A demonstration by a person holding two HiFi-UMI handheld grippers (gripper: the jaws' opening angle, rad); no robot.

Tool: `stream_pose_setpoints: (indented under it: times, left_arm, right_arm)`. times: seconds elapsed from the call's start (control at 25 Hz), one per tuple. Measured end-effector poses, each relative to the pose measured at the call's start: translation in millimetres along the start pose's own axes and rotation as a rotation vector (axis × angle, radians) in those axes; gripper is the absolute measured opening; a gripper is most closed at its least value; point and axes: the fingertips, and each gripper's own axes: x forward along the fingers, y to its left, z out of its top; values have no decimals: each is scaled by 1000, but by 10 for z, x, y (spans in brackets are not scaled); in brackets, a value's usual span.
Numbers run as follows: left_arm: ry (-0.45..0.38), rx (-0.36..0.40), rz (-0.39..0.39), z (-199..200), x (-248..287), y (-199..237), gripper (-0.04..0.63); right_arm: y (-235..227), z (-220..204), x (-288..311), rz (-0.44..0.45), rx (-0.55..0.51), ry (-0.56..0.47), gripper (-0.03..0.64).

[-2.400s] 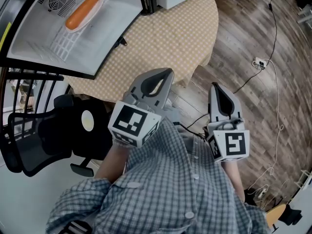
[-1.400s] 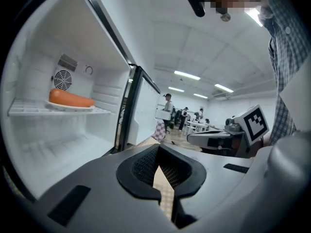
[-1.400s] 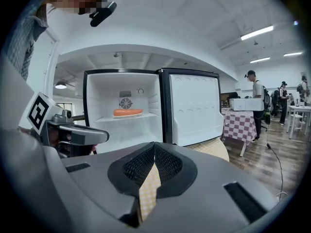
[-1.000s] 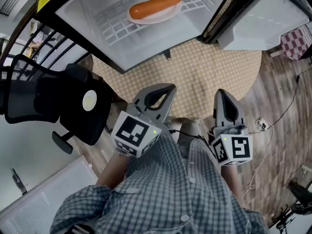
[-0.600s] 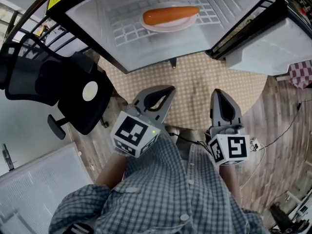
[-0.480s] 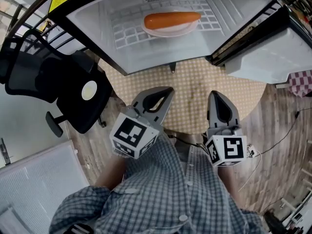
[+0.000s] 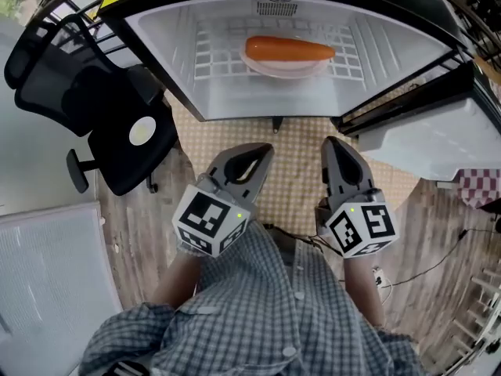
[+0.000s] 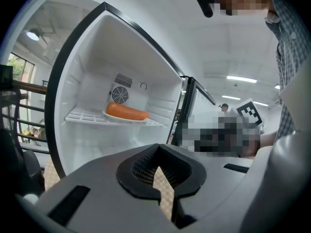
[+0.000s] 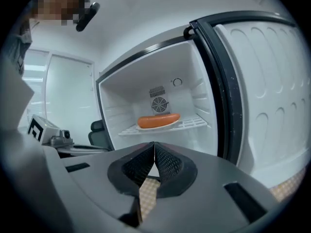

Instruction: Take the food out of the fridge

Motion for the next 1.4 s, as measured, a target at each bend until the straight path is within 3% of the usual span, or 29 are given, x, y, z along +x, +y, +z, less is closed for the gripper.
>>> stream_pose_setpoints:
  times: [0.24, 0.4, 0.72, 0.92, 1.04, 1.4]
  left_arm:
    - [-14, -7, 81, 11, -49, -15, -3]
    - [-19, -10, 132, 9, -108, -17, -3]
    - [-22, -16, 198, -27, -185, 12, -3]
    - [-31, -30, 191, -28, -162, 17, -3]
    - [-39, -38, 192, -21, -159, 58, -3]
    - [-58, -79, 220, 0, -196, 198, -3]
  right_arm:
    - [101, 41, 307, 158, 160, -5, 11]
    - [50, 45, 542, 164, 267, -20, 11]
    - [-69, 45, 898, 212, 607, -25, 12]
    - [-55, 131, 1084, 234, 705, -52, 14]
    - [-64, 184, 1181, 232, 756, -71, 71]
    - [-122, 211, 1312, 198, 828, -84, 74]
